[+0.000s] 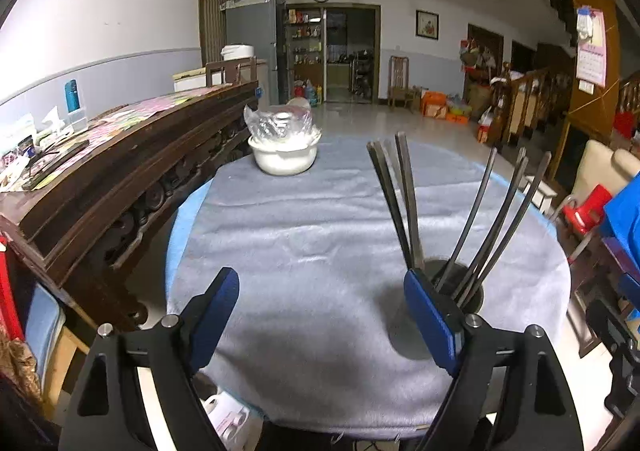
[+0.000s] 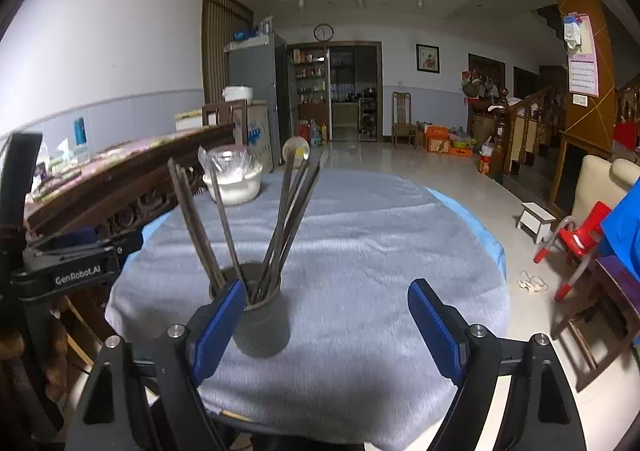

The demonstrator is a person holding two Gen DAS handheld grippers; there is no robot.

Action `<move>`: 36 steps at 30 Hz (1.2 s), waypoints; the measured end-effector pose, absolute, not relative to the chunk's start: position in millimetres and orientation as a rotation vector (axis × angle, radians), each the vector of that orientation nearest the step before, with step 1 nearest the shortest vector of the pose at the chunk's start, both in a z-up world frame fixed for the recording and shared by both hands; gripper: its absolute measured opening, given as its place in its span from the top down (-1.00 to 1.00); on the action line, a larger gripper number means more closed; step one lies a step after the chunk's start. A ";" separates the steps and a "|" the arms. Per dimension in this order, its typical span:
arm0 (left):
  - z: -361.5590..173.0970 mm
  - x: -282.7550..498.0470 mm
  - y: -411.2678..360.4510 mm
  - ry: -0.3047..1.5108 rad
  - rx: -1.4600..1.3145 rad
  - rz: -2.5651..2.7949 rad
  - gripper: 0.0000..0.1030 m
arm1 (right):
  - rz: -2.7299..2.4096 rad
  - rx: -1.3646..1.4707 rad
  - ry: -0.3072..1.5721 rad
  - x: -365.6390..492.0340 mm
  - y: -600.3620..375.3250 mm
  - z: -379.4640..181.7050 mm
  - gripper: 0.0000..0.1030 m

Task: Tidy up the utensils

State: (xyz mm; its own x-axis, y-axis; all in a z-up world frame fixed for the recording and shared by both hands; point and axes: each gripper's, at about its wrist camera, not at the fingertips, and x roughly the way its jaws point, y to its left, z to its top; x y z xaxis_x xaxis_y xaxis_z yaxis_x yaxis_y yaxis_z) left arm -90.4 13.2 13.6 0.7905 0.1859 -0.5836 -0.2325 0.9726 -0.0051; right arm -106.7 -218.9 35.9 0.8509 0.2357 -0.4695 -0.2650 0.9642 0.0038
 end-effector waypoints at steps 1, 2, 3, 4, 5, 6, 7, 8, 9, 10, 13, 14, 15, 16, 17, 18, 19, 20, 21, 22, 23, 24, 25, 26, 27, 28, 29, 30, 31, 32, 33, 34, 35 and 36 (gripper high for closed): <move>13.1 -91.3 12.8 0.633 -0.080 0.223 -0.65 | 0.264 -0.065 0.492 -107.9 -217.4 35.5 -0.67; 13.1 -92.8 12.4 0.640 -0.083 0.222 -0.65 | 0.257 -0.073 0.497 -110.3 -215.8 34.5 -0.67; 13.3 -94.8 12.3 0.642 -0.086 0.226 -0.65 | 0.251 -0.079 0.502 -112.2 -214.1 33.9 -0.67; 14.1 -95.7 12.4 0.644 -0.090 0.227 -0.65 | 0.248 -0.080 0.506 -112.2 -213.8 33.0 -0.67; 14.8 -96.6 12.4 0.647 -0.094 0.225 -0.65 | 0.247 -0.083 0.513 -112.4 -210.2 33.2 -0.67; 15.6 -98.3 12.4 0.647 -0.098 0.221 -0.65 | 0.249 -0.084 0.518 -112.7 -209.2 31.9 -0.67; 15.8 -99.0 13.3 0.646 -0.099 0.220 -0.67 | 0.250 -0.084 0.521 -113.6 -207.8 31.7 -0.67; 16.6 -100.5 12.9 0.646 -0.097 0.221 -0.71 | 0.252 -0.085 0.525 -114.1 -206.4 31.5 -0.67; 16.5 -101.3 12.8 0.650 -0.097 0.222 -0.73 | 0.256 -0.089 0.527 -114.6 -205.2 31.3 -0.67; 16.9 -102.0 12.5 0.654 -0.100 0.221 -0.76 | 0.257 -0.093 0.529 -114.1 -204.8 31.4 -0.67; 17.1 -101.2 12.4 0.676 -0.110 0.205 -0.78 | 0.266 -0.102 0.544 -113.6 -202.1 31.5 -0.67; 16.9 -100.6 12.1 0.685 -0.110 0.203 -0.78 | 0.271 -0.101 0.547 -113.2 -201.7 31.5 -0.67; 16.5 -99.7 11.6 0.694 -0.107 0.203 -0.79 | 0.272 -0.099 0.548 -112.3 -201.2 31.4 -0.67; 16.0 -98.9 10.9 0.708 -0.102 0.202 -0.79 | 0.273 -0.099 0.545 -113.0 -201.3 31.6 -0.67; 15.0 -97.5 10.6 0.724 -0.099 0.199 -0.79 | 0.272 -0.100 0.544 -113.6 -201.2 31.7 -0.67; 14.4 -96.2 10.4 0.740 -0.098 0.200 -0.79 | 0.271 -0.100 0.543 -113.9 -201.2 31.5 -0.67; 13.7 -95.4 10.2 0.748 -0.096 0.202 -0.79 | 0.270 -0.097 0.545 -113.3 -201.9 31.1 -0.67; 13.4 -94.8 9.2 0.753 -0.090 0.206 -0.80 | 0.271 -0.095 0.547 -113.2 -201.8 30.9 -0.67; 13.5 -94.7 8.0 0.755 -0.082 0.207 -0.80 | 0.271 -0.092 0.549 -112.9 -202.2 30.7 -0.67; 13.4 -94.5 7.2 0.758 -0.077 0.207 -0.80 | 0.269 -0.091 0.550 -112.7 -202.5 30.6 -0.67; 13.5 -94.7 6.4 0.760 -0.074 0.205 -0.80 | 0.268 -0.089 0.553 -112.3 -202.6 30.4 -0.67; 13.8 -95.1 6.1 0.759 -0.075 0.201 -0.80 | 0.268 -0.088 0.555 -112.2 -202.4 30.4 -0.67; 14.3 -95.4 6.0 0.760 -0.076 0.199 -0.80 | 0.267 -0.088 0.555 -112.0 -202.3 30.3 -0.67; 14.8 -95.4 6.0 0.762 -0.077 0.198 -0.80 | 0.267 -0.089 0.556 -111.9 -202.3 30.4 -0.67; 15.0 -95.4 6.2 0.764 -0.080 0.198 -0.80 | 0.267 -0.090 0.556 -111.7 -202.1 30.5 -0.67; 15.6 -94.9 6.3 0.767 -0.082 0.198 -0.81 | 0.266 -0.090 0.555 -111.6 -202.1 30.6 -0.67; 15.7 -94.9 6.2 0.767 -0.081 0.199 -0.81 | 0.265 -0.090 0.554 -111.5 -201.9 30.8 -0.67; 15.8 -94.9 6.0 0.765 -0.079 0.200 -0.81 | 0.265 -0.090 0.554 -111.2 -201.7 31.1 -0.67; 15.7 -94.8 5.8 0.765 -0.076 0.202 -0.81 | 0.266 -0.088 0.553 -110.9 -201.7 31.4 -0.67; 15.9 -95.1 5.5 0.762 -0.071 0.206 -0.81 | 0.265 -0.088 0.552 -110.7 -201.6 31.8 -0.67; 15.8 -95.3 5.0 0.760 -0.066 0.210 -0.81 | 0.264 -0.088 0.552 -110.5 -201.6 31.7 -0.67; 15.7 -95.2 4.4 0.761 -0.062 0.212 -0.82 | 0.263 -0.088 0.552 -110.1 -201.6 31.3 -0.67; 15.4 -94.9 3.5 0.763 -0.058 0.210 -0.82 | 0.264 -0.087 0.553 -110.3 -201.6 31.4 -0.67; 15.3 -94.7 3.0 0.766 -0.057 0.208 -0.82 | 0.264 -0.086 0.552 -110.2 -201.7 31.3 -0.67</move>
State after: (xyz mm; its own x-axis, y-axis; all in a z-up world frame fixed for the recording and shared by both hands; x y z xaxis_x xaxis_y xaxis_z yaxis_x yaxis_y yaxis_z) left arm -94.7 3.0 15.3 0.7012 0.1664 -0.6933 -0.2075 0.9779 0.0248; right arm -110.2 -201.7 31.3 0.8183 0.2247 -0.5290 -0.2709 0.9625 -0.0102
